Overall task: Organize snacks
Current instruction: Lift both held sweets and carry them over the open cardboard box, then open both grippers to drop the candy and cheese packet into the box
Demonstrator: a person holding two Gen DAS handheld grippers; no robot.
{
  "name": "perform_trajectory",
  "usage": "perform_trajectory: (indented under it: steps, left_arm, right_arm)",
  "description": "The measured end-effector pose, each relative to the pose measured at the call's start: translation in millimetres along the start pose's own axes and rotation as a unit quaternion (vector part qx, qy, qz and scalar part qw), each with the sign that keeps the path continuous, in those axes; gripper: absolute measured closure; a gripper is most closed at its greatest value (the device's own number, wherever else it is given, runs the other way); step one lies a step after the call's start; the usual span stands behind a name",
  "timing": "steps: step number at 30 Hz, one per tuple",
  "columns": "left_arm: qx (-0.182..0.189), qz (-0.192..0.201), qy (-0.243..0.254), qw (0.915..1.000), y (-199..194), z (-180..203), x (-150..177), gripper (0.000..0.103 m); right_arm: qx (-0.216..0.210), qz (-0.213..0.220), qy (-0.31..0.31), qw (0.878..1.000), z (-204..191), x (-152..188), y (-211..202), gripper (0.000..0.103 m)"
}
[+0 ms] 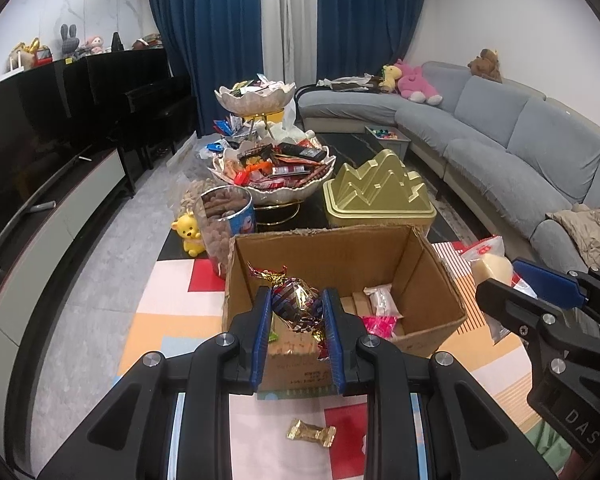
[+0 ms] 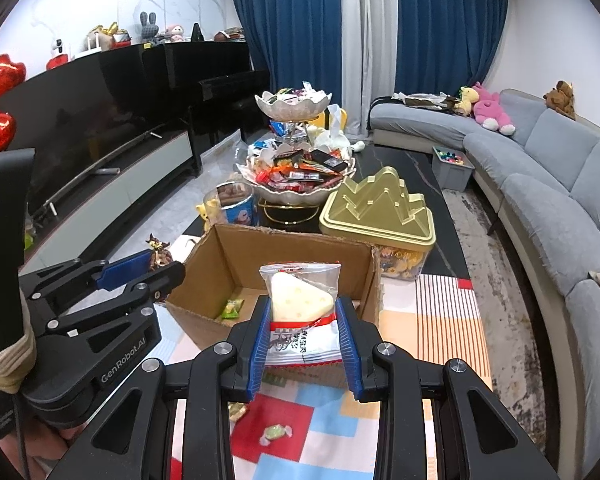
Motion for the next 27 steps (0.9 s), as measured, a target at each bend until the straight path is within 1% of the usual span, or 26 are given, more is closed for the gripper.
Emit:
perform_trajectory:
  steps: [14,27]
  left_arm:
    - [0.001,-0.003,-0.01,0.9999,35,-10,-15,0.077]
    - [0.002,-0.014,-0.021,0.9997,66,-20,-16,0.077]
  right_arm:
    - [0.006,-0.006,0.002,1.0,1,-13,27,0.069]
    - [0.008,-0.019,0.007,1.0,6,-17,59,0.069]
Point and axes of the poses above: each gripper's, at about its wrist camera, not at the fingertips, and y roughly the way its jaws point, z to its right, x to its underside, the point moved 2 cm from there along y, roughly the way its jaws point, and after that the axes turned 6 degrees about z, right-handed, at the moved point
